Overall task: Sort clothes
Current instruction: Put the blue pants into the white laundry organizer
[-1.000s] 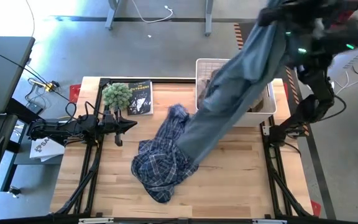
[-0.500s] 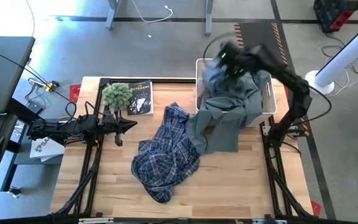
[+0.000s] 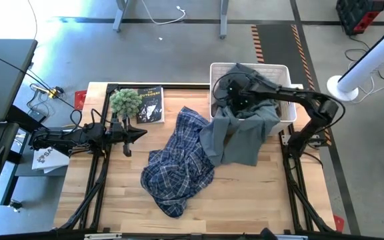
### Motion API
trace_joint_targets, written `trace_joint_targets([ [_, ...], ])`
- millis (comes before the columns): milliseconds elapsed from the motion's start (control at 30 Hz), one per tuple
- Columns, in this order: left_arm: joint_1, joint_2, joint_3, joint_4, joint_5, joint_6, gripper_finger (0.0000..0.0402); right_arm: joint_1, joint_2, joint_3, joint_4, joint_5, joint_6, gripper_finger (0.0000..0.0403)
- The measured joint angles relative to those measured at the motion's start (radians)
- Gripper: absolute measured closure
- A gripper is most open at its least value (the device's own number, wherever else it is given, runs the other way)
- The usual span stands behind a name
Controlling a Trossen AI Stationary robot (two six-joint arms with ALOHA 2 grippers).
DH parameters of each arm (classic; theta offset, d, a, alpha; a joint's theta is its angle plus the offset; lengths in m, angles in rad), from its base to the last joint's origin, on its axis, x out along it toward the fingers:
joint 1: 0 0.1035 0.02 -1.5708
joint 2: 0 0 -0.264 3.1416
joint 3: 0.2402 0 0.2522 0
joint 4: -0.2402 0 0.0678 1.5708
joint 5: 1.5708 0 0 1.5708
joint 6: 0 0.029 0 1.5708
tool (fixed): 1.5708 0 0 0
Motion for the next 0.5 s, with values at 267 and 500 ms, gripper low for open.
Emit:
trace_joint_targets([
  [267, 0.000, 0.000, 0.000, 0.000, 0.000, 0.000, 0.0400, -0.004, 0.012, 0.116, -0.117, -0.002, 0.010, 0.0357],
  [500, 0.000, 0.000, 0.000, 0.000, 0.000, 0.000, 0.0400, 0.042, 0.012, 0.483, -0.511, 0.014, 0.035, 0.0282],
])
